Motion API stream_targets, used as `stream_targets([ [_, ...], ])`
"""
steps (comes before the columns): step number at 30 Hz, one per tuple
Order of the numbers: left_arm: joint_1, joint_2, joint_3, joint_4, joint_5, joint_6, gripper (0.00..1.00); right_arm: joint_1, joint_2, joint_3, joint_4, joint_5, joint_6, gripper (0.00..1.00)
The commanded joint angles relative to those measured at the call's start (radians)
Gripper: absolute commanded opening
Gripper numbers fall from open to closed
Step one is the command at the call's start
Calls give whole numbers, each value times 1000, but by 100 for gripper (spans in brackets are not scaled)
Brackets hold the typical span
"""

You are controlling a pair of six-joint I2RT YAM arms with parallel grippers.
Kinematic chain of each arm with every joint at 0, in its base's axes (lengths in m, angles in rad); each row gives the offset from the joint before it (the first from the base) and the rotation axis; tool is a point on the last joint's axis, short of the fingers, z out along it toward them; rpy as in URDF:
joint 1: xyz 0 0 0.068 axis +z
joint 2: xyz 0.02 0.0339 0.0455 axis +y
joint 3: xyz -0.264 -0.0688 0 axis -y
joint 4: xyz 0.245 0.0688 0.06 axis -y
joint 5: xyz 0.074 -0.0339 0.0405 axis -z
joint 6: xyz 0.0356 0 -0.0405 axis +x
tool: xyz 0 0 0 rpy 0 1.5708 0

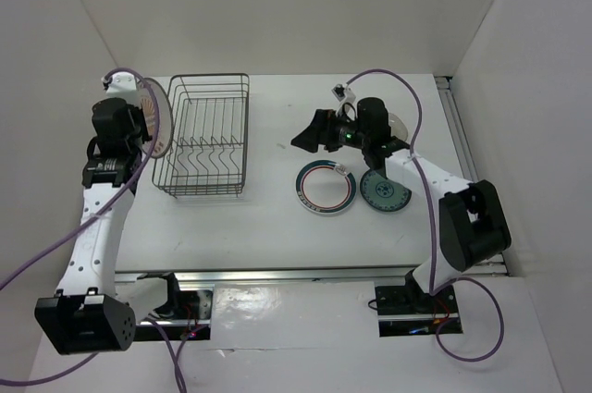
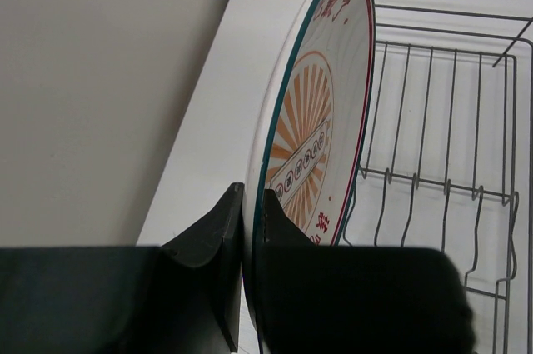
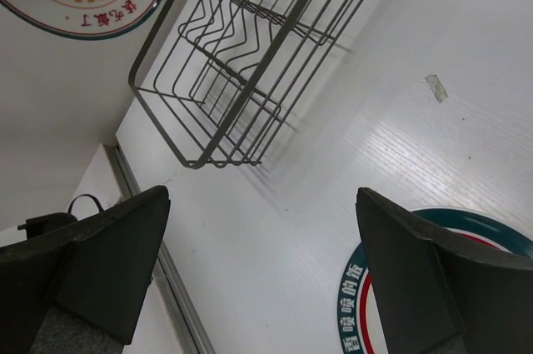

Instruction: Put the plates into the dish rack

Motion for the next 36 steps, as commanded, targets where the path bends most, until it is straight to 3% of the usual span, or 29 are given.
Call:
stream_targets([
  [1,2,-43,5,162,-37,68,0,9,19,61,6,-21,-8,100],
  [15,2,-11,-27,182,-2,109,0,9,-2,61,-14,-21,-28,100],
  [34,-15,64,-145,259,14,43,0,9,-32,42,17,-30,-18,100],
  [36,-38,92,-145,248,-8,43,5,9,-32,42,17,-30,-18,100],
])
